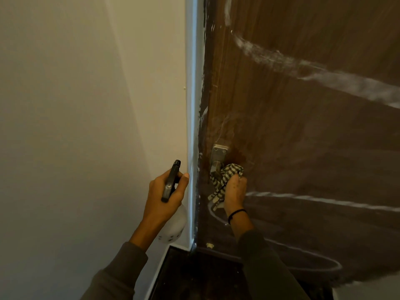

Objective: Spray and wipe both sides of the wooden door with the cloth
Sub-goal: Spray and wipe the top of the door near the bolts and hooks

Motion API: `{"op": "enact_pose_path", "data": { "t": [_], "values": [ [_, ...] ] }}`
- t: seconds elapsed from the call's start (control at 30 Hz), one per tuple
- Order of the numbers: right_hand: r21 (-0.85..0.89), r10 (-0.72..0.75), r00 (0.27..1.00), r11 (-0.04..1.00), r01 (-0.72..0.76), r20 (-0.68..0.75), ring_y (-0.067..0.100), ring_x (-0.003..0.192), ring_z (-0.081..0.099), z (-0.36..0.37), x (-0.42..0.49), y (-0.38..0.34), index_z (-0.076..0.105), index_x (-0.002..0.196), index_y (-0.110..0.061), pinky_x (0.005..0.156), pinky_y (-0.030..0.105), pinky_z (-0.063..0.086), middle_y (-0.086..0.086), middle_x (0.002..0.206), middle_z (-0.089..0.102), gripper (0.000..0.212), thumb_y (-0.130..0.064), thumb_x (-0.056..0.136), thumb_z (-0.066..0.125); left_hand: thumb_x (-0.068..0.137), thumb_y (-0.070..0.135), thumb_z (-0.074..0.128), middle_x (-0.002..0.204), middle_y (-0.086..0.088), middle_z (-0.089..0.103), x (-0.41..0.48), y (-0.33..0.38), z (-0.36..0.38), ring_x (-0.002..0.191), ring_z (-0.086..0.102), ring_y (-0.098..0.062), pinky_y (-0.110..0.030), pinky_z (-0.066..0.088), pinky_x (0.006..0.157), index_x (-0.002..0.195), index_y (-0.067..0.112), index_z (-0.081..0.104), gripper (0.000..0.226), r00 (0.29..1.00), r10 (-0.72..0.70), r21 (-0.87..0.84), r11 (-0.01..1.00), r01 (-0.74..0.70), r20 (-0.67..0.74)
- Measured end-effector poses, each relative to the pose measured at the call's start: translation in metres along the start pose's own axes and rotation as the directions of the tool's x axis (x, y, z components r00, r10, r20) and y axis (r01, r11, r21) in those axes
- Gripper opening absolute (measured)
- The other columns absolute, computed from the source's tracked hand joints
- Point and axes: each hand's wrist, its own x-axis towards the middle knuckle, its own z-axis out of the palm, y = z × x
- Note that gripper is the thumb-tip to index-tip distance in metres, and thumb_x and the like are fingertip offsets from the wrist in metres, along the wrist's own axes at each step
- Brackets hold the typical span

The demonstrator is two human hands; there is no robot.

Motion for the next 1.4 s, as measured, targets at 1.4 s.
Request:
{"op": "enact_pose_path", "data": {
  "t": [1.4],
  "values": [
    [-0.769,-0.524,0.714,0.161,0.618,0.465,0.033,0.091,0.068,-0.030,0.036,-0.070,0.064,0.108,-0.013,0.078,0.039,0.052,0.010,0.094,0.071,0.032,-0.039,0.102,0.047,0.097,0.021,0.066,0.060,0.010,0.061,0.034,0.012,-0.006,0.049,0.058,-0.011,-0.022,0.050,0.051,0.081,0.016,0.065,0.017,0.997,0.047,0.069,0.997,-0.043,-0.056]
  ]
}}
